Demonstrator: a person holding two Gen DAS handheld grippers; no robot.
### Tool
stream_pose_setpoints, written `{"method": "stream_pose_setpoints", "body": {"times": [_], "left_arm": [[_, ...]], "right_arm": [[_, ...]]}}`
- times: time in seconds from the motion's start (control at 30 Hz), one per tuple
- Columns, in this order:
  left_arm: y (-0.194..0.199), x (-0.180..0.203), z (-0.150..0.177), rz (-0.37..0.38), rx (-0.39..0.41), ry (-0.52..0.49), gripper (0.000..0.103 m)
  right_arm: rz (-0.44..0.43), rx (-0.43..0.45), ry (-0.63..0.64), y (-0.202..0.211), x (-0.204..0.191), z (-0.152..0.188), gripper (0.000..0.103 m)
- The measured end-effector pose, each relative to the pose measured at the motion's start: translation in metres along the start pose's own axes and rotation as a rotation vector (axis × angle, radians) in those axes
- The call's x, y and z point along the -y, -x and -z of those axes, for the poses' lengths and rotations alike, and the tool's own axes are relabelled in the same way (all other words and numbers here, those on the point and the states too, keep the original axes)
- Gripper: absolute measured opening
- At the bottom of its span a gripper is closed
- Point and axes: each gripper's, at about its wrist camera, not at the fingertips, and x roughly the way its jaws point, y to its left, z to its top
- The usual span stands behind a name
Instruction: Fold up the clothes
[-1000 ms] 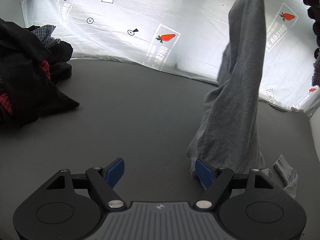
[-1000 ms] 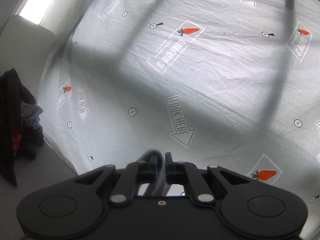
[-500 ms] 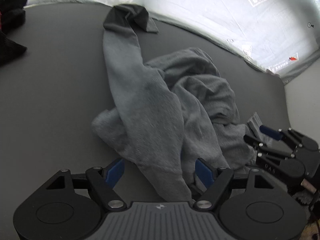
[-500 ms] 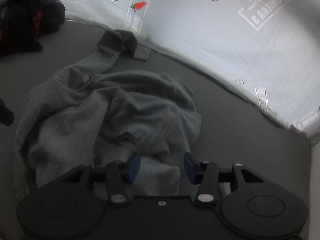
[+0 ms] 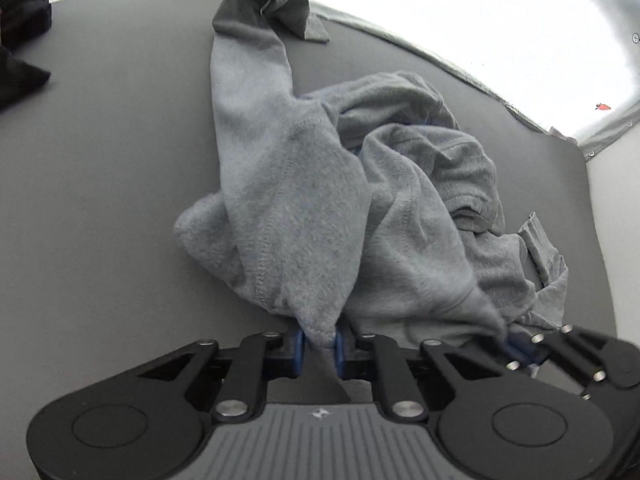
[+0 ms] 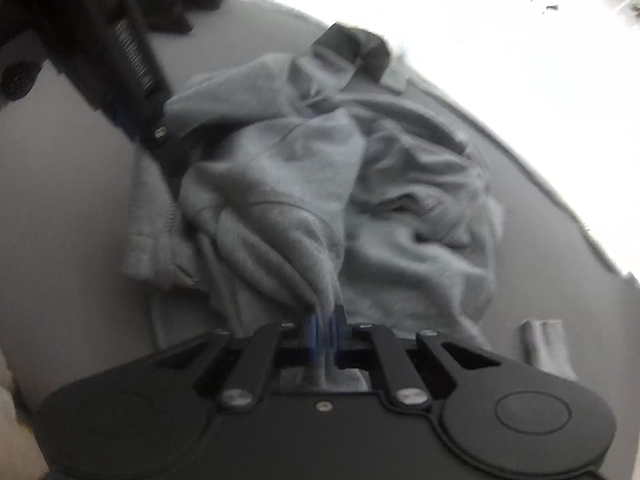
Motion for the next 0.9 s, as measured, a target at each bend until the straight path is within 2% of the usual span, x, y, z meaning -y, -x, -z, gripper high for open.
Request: {"method": "stream_pose_setpoints", "body": {"times": [0.17,0.3,0.37,0.47,0.6,0.77,0.9], "left_arm": [[0.049,0.001,-0.017,-0.003,0.188,-0.002,0.009],[0.099,0.010,-0.045,0.065,0.349,0.009,0.009],[0.128,0.022,-0.062,0.082,0.444,-0.022,0.008],[0.174,0.039,-0.087,0.106,0.578,-0.070,0.006],[0.229,0.054,-0.103,0.164,0.714,-0.149,0.006],[0.282,0.067,-0.095,0.204,0.842,-0.211,0.006],[0.310,0.059,-0.088,0.230,0.905,-0.210,0.005]], "right_arm": [[0.160,0.214,-0.186,0.072,0.056,-0.026,0.006],[0.237,0.361,-0.235,0.133,0.081,-0.047,0.006],[0.274,0.435,-0.243,0.163,0.088,-0.057,0.006],[0.319,0.527,-0.249,0.204,0.090,-0.068,0.006],[0.387,0.651,-0.247,0.257,0.087,-0.080,0.006],[0.417,0.770,-0.255,0.304,0.073,-0.089,0.006],[0.390,0.857,-0.255,0.337,0.064,-0.094,0.006]]}}
